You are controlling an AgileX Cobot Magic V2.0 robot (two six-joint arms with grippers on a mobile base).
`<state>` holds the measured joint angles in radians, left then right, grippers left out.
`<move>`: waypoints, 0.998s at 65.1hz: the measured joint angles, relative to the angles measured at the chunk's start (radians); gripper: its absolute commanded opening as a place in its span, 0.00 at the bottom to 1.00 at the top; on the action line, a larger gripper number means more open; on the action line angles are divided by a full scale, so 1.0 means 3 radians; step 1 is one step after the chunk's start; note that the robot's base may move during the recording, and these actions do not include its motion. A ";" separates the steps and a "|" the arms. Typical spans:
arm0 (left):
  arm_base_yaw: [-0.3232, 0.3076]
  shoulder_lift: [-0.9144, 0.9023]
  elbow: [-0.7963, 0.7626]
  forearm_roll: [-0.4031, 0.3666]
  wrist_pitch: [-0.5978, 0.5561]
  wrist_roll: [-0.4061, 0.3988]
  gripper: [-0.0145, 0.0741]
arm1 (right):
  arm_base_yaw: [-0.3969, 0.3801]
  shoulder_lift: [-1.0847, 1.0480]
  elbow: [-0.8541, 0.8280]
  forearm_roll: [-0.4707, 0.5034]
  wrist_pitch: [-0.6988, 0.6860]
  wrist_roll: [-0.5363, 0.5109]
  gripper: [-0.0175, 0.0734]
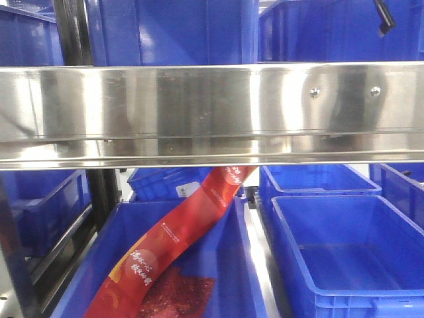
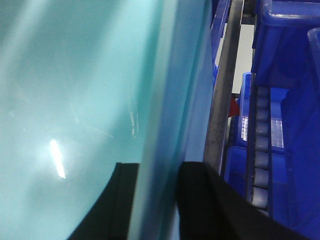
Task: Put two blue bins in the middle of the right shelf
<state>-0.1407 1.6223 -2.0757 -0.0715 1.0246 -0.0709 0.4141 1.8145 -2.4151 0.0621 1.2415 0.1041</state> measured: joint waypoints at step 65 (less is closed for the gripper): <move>0.0000 0.0000 0.0000 0.0000 0.0000 0.0000 0.04 | 0.0000 0.0000 0.0000 0.0000 0.0000 0.0000 0.02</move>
<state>-0.1407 1.6223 -2.0757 -0.0715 1.0246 -0.0709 0.4141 1.8145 -2.4151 0.0621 1.2415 0.1041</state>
